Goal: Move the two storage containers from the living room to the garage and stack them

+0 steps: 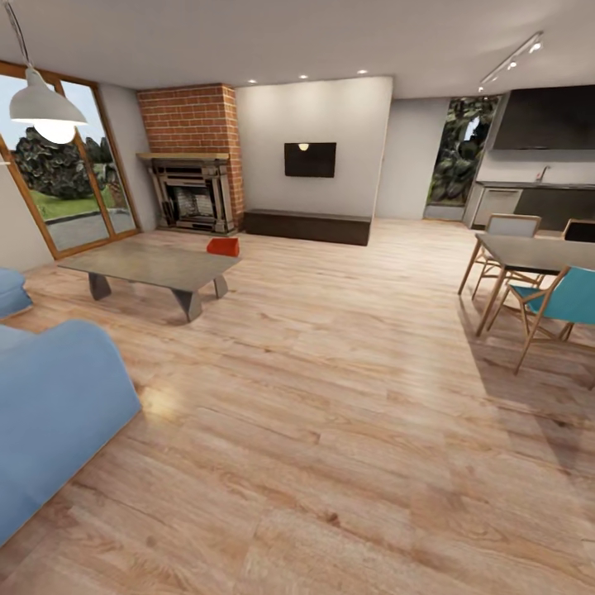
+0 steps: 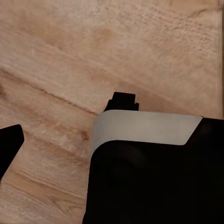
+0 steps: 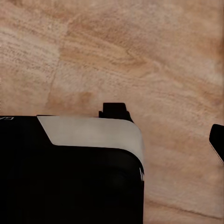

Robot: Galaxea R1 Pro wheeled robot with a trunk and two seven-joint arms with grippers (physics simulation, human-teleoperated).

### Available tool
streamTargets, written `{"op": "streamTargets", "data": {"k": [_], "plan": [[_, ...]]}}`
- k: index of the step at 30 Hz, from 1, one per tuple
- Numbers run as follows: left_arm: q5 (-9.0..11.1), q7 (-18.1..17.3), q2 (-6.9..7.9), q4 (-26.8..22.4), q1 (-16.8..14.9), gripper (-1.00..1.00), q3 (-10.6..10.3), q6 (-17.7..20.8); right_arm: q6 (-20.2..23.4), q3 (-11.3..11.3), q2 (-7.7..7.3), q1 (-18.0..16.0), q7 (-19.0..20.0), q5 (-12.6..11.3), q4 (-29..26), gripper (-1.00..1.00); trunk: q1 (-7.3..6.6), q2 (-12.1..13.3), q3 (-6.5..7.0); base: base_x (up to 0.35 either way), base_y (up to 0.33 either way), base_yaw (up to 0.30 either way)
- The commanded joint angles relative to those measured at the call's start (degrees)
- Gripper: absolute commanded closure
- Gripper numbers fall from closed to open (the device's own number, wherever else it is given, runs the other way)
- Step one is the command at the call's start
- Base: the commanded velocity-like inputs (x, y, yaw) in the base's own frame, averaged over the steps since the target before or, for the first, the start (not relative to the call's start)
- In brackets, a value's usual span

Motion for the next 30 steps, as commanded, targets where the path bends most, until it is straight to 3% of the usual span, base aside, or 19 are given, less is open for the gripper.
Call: {"op": "streamTargets", "data": {"k": [1,30], "plan": [[0.6,0.2,-0.01,0.0,0.0,-1.0,-0.2,0.2,-0.3,0.4,0.05,-0.1,0.0,-0.4,0.2,-1.0,0.03,0.0,-0.05,0.324,0.0,0.0],[0.6,0.2,-0.01,0.0,0.0,-1.0,-0.2,0.2,-0.3,0.5,0.05,-0.1,0.0,-0.4,0.2,-1.0,0.03,0.0,-0.05,0.324,0.0,0.0]]}}
